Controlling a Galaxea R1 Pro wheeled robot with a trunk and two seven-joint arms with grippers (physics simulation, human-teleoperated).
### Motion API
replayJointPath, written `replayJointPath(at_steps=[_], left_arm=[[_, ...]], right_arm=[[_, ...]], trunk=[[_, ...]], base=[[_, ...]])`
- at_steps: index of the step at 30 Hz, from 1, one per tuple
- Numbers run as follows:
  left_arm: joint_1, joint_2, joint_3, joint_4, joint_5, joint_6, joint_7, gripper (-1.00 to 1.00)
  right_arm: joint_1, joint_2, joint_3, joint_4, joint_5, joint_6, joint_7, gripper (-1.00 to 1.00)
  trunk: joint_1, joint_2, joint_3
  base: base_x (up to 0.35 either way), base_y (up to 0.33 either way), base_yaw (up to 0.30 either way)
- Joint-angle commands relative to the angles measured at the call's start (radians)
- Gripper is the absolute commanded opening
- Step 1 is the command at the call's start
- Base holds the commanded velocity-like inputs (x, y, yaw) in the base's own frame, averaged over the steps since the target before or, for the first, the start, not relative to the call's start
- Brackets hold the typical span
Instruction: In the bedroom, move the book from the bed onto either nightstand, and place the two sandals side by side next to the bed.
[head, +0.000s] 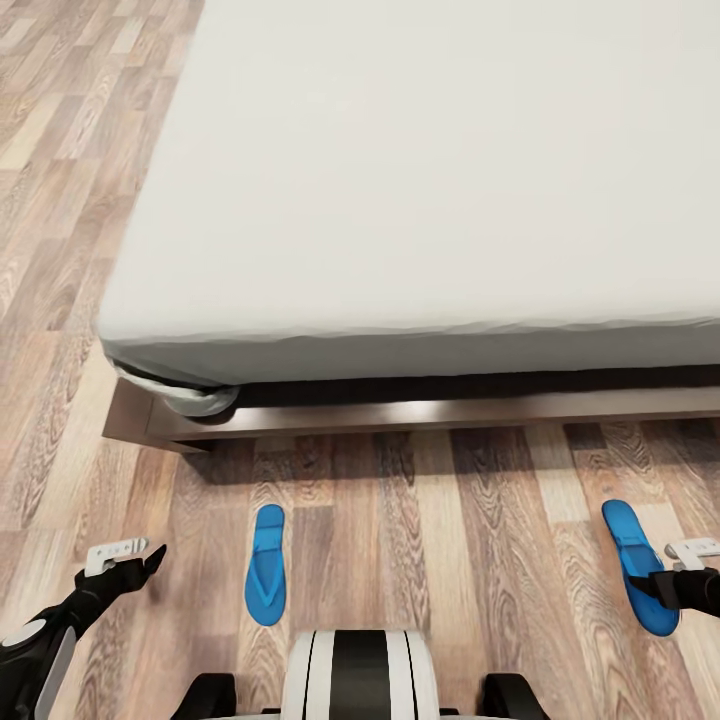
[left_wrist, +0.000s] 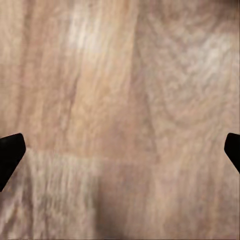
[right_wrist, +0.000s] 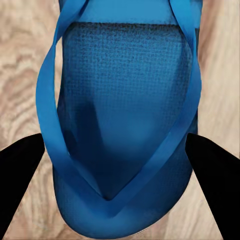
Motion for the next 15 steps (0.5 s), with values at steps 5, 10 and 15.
replayJointPath(at_steps=[5, 10, 15], left_arm=[[0.0, -0.001, 0.003, -0.001, 0.0, 0.007, -0.007, 1.0], [0.0, 0.0, 0.003, 0.026, -0.001, 0.006, -0.007, 1.0], [0.0, 0.0, 0.003, 0.032, -0.001, 0.006, -0.007, 1.0]], right_arm=[[-0.001, -0.001, 0.004, -0.001, -0.007, 0.004, -0.001, -1.0], [-0.001, -0.001, 0.004, -0.001, -0.007, 0.004, -0.001, -1.0], [-0.001, -0.001, 0.004, -0.001, -0.007, 0.004, -0.001, -1.0]], trunk=[[0.0, 0.0, -0.001], [0.0, 0.0, -0.001], [0.0, 0.0, -0.001]], base=[[0.0, 0.224, 0.0], [0.0, 0.224, 0.0], [0.0, 0.224, 0.0]])
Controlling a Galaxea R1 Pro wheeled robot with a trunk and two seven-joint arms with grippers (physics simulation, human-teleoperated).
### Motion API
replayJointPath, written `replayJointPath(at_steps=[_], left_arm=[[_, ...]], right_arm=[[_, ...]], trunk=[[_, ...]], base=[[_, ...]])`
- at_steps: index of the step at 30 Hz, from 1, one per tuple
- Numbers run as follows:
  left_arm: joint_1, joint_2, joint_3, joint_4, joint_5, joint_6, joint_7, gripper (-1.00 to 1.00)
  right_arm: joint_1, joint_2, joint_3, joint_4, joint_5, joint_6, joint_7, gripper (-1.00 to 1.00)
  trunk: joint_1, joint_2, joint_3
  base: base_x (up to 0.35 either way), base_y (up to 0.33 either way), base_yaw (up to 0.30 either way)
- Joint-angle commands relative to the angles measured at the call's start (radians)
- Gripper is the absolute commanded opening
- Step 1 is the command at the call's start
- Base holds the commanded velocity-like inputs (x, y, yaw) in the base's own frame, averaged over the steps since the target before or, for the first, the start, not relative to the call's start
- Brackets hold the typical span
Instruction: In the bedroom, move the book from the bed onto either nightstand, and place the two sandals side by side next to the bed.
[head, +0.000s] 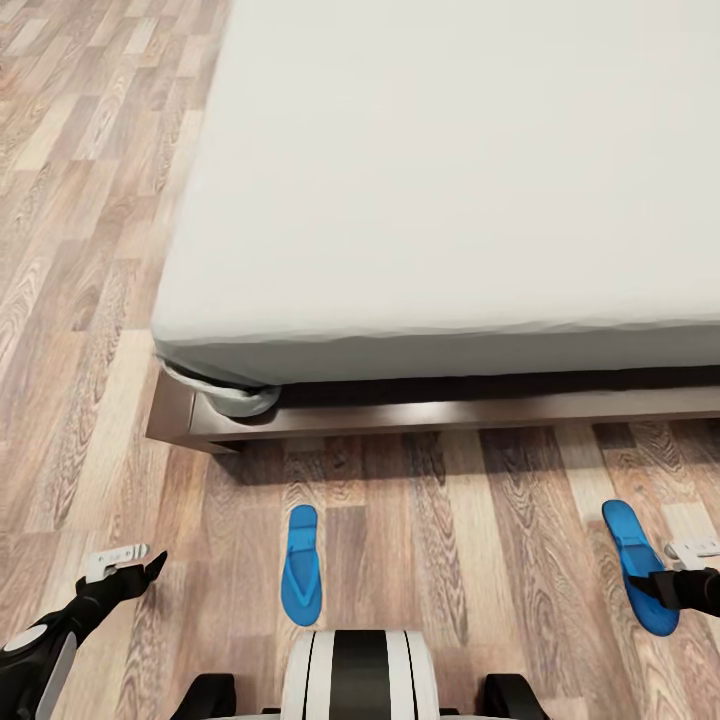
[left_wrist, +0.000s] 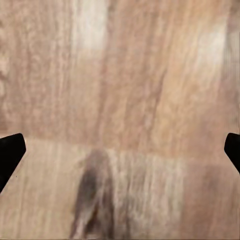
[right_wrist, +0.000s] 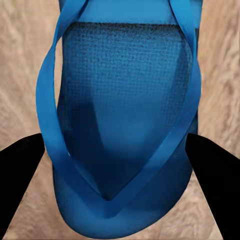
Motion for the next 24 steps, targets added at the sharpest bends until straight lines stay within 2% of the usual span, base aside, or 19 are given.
replayJointPath(at_steps=[1, 24], left_arm=[[0.0, -0.001, 0.003, 0.0, 0.0, 0.007, -0.007, 1.0], [0.0, -0.002, 0.003, 0.002, 0.0, 0.007, -0.006, 1.0]], right_arm=[[-0.001, -0.001, 0.004, -0.001, -0.007, 0.004, -0.001, -1.0], [-0.001, -0.001, 0.004, -0.001, -0.007, 0.004, -0.001, -1.0]], trunk=[[0.0, 0.0, -0.001], [0.0, 0.0, -0.001]], base=[[0.0, 0.224, 0.0], [0.0, 0.224, 0.0]])
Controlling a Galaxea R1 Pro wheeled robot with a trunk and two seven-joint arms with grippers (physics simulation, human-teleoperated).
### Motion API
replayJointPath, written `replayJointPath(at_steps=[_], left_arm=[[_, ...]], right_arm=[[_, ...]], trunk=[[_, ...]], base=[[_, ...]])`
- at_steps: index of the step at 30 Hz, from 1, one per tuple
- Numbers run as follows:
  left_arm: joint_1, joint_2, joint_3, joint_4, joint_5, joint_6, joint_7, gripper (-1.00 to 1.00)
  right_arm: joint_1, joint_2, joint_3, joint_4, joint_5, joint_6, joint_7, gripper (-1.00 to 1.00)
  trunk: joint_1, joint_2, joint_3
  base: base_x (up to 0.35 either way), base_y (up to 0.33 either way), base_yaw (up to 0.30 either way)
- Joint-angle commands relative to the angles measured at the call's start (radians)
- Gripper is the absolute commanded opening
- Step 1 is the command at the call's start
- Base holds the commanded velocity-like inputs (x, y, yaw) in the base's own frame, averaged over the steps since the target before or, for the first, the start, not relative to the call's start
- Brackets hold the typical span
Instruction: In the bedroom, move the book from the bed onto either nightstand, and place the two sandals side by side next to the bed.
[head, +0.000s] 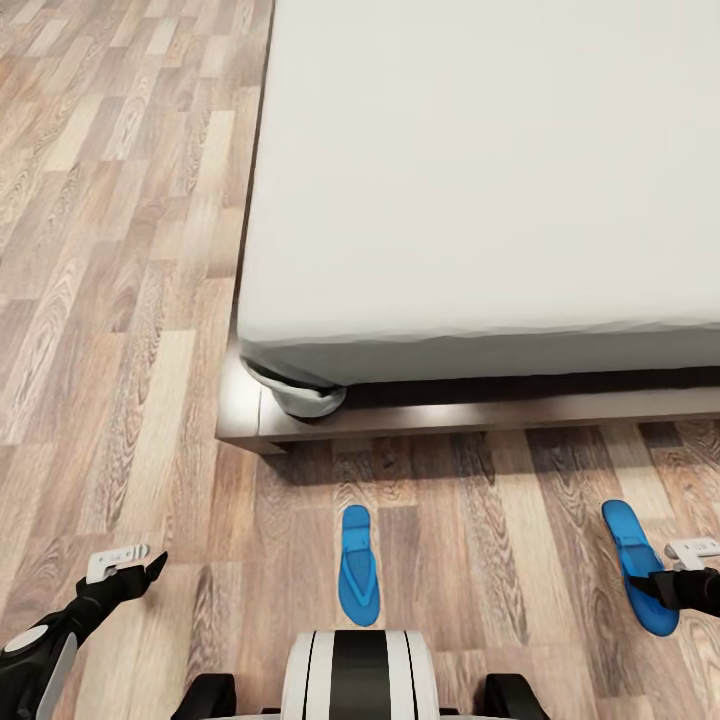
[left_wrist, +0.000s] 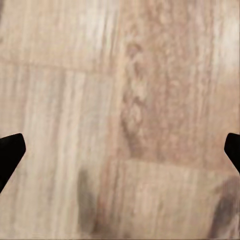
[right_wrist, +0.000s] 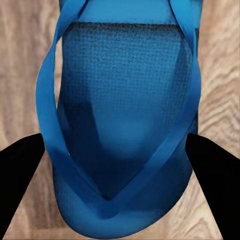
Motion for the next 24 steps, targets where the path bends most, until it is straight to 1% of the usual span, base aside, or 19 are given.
replayJointPath(at_steps=[1, 24], left_arm=[[0.0, -0.001, 0.003, -0.001, 0.0, 0.007, -0.007, 1.0], [0.0, -0.001, 0.003, -0.001, 0.0, 0.007, -0.007, 1.0]], right_arm=[[-0.001, -0.001, 0.004, -0.001, -0.007, 0.004, -0.001, -1.0], [-0.001, -0.001, 0.005, -0.001, -0.007, 0.004, -0.002, -1.0]], trunk=[[0.0, 0.0, -0.001], [0.0, 0.0, -0.001]], base=[[0.0, 0.224, 0.0], [0.0, 0.224, 0.0]])
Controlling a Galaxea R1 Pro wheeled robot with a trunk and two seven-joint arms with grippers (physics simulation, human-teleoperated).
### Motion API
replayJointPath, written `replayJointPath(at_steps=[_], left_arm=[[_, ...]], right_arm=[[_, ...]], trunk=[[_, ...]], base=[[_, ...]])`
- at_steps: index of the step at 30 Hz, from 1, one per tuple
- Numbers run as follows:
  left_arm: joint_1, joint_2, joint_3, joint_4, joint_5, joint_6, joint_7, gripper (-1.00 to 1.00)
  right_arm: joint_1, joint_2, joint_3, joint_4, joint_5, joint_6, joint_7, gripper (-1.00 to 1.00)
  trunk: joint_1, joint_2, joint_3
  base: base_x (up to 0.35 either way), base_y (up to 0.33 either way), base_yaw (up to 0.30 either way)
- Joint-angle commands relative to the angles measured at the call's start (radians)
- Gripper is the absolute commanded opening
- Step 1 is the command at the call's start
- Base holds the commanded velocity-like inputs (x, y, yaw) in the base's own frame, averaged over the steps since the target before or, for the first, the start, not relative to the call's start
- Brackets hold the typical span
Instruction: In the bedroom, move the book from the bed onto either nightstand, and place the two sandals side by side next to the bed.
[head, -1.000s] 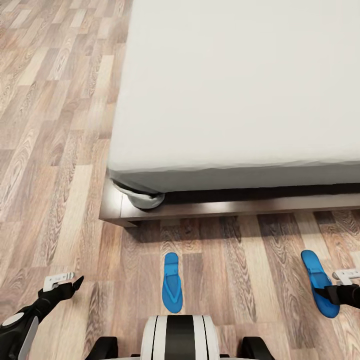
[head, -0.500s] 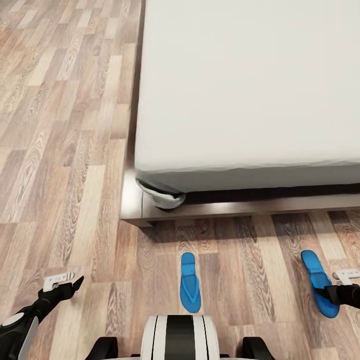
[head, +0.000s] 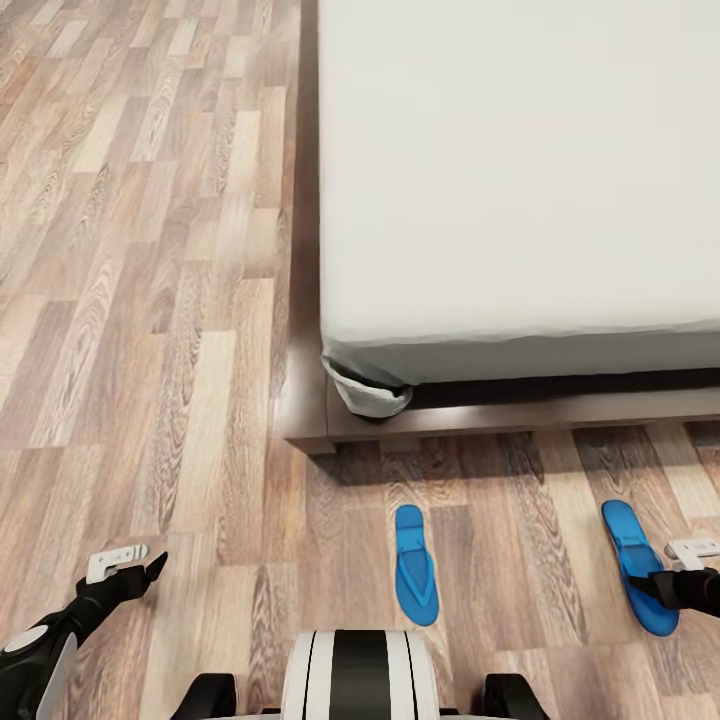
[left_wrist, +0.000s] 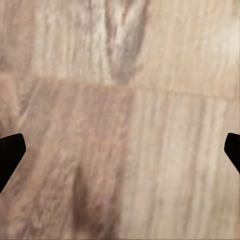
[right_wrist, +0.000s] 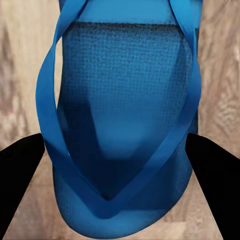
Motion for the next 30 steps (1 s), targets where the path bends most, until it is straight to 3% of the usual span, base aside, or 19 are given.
replayJointPath(at_steps=[1, 15, 22, 30], left_arm=[[0.0, -0.001, 0.003, -0.001, 0.0, 0.007, -0.007, 1.0], [0.0, -0.002, 0.003, -0.001, 0.0, 0.007, -0.007, 1.0], [0.0, -0.002, 0.003, 0.0, 0.0, 0.007, -0.008, 1.0], [0.0, -0.003, 0.002, 0.06, 0.001, 0.005, -0.01, 1.0]], right_arm=[[-0.001, -0.001, 0.004, -0.001, -0.007, 0.004, -0.001, -1.0], [-0.001, -0.001, 0.004, -0.001, -0.007, 0.004, -0.001, -1.0], [-0.001, -0.001, 0.004, -0.001, -0.007, 0.004, -0.002, -1.0], [-0.001, -0.001, 0.004, -0.001, -0.007, 0.004, -0.002, -1.0]], trunk=[[0.0, 0.0, -0.001], [0.0, 0.0, -0.001], [0.0, 0.0, -0.001], [0.0, 0.0, -0.001]], base=[[0.0, 0.222, 0.0], [0.0, 0.038, 0.0], [0.0, 0.235, 0.0], [0.0, 0.259, 0.0]])
